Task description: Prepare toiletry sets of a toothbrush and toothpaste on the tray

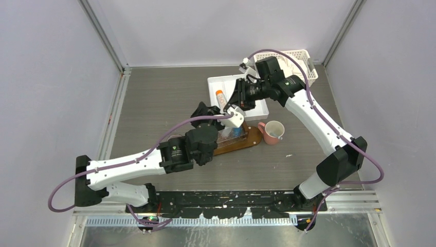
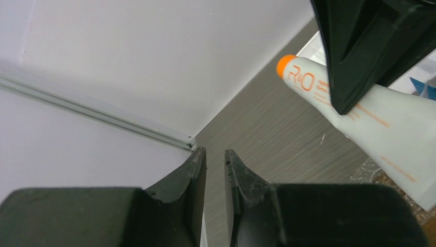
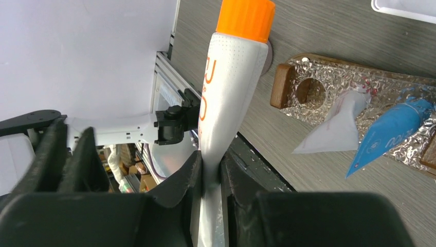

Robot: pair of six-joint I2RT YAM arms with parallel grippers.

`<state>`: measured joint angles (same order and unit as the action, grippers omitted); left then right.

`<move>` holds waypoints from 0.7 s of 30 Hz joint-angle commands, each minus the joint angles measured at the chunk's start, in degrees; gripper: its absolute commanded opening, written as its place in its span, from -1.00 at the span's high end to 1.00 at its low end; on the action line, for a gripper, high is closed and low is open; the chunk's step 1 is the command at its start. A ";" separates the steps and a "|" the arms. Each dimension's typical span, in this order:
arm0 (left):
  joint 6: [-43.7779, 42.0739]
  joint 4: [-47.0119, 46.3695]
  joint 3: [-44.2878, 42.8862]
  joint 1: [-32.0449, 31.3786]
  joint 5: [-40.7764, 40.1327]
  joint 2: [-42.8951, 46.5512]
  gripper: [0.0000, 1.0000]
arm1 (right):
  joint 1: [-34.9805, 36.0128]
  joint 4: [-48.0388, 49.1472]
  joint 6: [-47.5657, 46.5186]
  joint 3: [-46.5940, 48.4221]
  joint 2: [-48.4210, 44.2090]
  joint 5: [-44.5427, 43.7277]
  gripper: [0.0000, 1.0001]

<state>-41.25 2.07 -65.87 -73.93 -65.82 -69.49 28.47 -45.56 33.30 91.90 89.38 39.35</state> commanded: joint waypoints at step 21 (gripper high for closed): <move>14.48 19.49 -4.74 -0.14 17.75 5.91 -0.12 | 3.08 -4.06 16.70 21.51 18.10 6.30 0.98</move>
<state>-28.45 19.22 -68.20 -73.91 -51.03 -63.75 30.72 -50.24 44.93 108.09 108.18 40.62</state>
